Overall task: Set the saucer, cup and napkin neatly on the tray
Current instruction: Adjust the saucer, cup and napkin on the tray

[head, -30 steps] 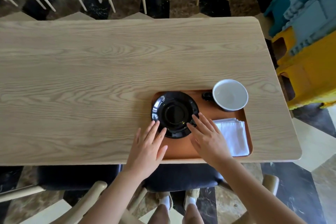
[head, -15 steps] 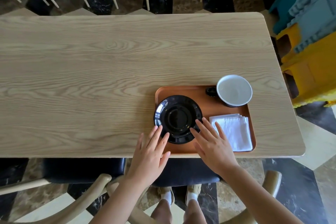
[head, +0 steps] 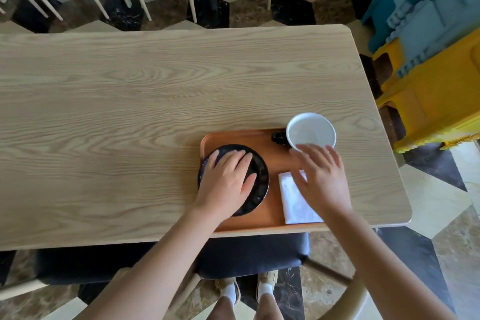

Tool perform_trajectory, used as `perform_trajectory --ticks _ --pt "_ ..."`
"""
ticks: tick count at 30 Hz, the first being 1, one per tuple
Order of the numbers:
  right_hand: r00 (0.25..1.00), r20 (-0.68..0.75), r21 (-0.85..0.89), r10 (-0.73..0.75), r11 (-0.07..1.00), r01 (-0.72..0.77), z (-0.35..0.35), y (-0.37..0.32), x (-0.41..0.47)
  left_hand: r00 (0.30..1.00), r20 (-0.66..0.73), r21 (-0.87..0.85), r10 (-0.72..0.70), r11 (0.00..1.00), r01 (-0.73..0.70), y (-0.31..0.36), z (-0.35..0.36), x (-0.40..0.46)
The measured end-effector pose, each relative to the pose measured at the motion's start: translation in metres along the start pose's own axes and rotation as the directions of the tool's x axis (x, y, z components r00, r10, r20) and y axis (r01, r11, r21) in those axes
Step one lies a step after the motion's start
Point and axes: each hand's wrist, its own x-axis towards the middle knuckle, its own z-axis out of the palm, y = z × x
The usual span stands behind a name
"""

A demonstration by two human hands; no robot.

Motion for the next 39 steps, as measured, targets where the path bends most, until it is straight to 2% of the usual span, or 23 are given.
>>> perform_trajectory --ticks 4,9,13,19,27,37,39 --pt "0.99 0.03 -0.091 0.135 0.987 -0.132 -0.009 0.042 0.032 0.999 -0.014 0.027 0.046 0.999 -0.046 0.025 0.002 0.07" --pt "0.928 0.252 -0.133 0.275 0.959 -0.249 0.0 0.075 0.048 0.987 0.16 0.044 0.035 0.998 -0.042 0.043 0.024 0.112" --pt "0.887 0.303 0.024 0.348 0.928 -0.372 0.002 0.081 0.048 0.977 0.21 -0.004 -0.036 0.999 0.038 0.048 0.035 0.113" --pt "0.862 0.332 0.241 0.382 0.849 -0.469 0.003 0.079 0.043 0.971 0.214 -0.252 -0.105 0.955 0.159 0.04 0.032 0.103" --pt "0.866 0.368 0.327 0.338 0.825 -0.461 0.003 0.068 0.036 0.971 0.172 -0.385 -0.165 0.896 0.22 0.03 0.03 0.084" --pt "0.881 0.36 0.361 0.307 0.825 -0.435 0.009 0.065 0.03 0.955 0.203 -0.354 -0.217 0.893 0.278 0.031 0.026 0.073" --pt "0.892 0.342 0.396 0.296 0.815 -0.423 0.006 0.065 0.028 0.958 0.163 -0.312 -0.235 0.909 0.276 0.036 0.023 0.07"
